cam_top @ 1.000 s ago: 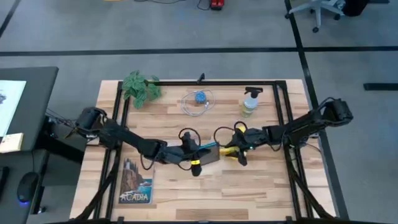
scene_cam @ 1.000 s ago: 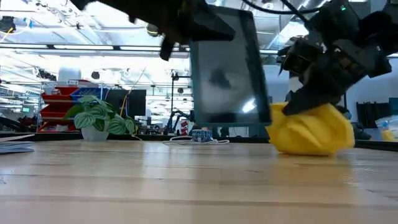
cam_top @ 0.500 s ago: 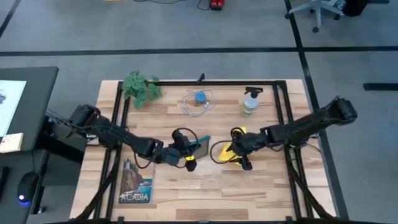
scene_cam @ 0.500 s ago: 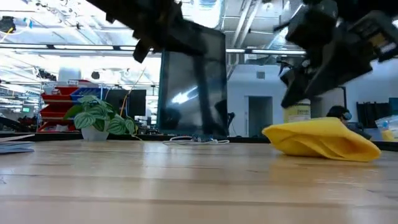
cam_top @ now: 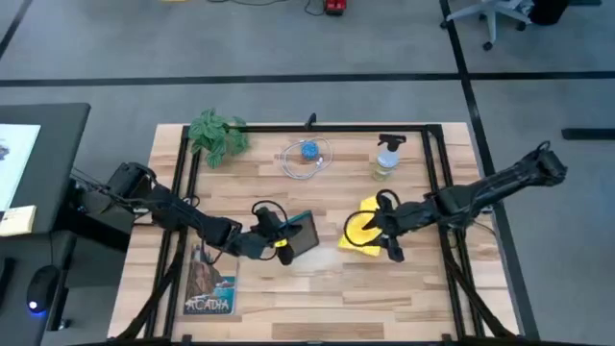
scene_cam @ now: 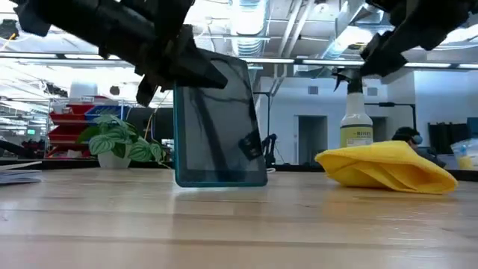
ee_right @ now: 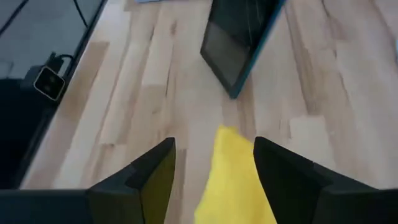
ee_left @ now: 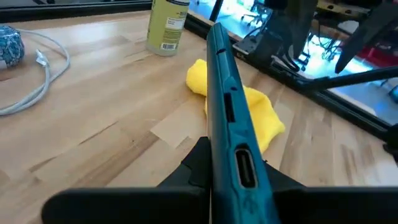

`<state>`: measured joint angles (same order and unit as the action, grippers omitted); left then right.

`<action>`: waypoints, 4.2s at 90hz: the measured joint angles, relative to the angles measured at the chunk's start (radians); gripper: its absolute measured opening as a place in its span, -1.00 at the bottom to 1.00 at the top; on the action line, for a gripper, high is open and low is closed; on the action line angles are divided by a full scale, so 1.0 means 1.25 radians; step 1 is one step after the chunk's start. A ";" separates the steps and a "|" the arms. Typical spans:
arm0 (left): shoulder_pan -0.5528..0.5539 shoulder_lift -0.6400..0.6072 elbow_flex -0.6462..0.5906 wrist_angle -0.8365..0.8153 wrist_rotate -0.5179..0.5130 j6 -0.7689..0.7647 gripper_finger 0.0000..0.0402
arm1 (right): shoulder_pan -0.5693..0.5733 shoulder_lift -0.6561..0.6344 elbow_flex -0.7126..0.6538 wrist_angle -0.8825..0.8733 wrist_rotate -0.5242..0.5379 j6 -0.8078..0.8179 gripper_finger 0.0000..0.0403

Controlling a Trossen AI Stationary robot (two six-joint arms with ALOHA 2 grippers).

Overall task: Apply microfiber cloth
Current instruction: Wipe the back of the tablet with the yellow microfiber cloth

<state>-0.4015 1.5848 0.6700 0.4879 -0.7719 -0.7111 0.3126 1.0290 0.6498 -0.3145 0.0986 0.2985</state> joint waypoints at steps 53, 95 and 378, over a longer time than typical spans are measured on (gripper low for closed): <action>-0.002 0.000 -0.006 -0.003 0.000 -0.009 -0.97 | 0.102 0.176 -0.001 -0.285 0.043 -0.341 0.30; -0.003 0.000 -0.006 -0.006 0.001 -0.005 -0.97 | 0.236 0.353 -0.026 -0.235 0.357 -0.352 0.29; -0.003 0.001 -0.006 -0.015 0.005 0.017 -0.97 | 0.128 0.390 0.072 0.027 0.201 -0.428 -0.95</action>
<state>-0.4057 1.5856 0.6624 0.4690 -0.7654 -0.6898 0.4730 1.5165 0.7393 -0.2808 0.3493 -0.2360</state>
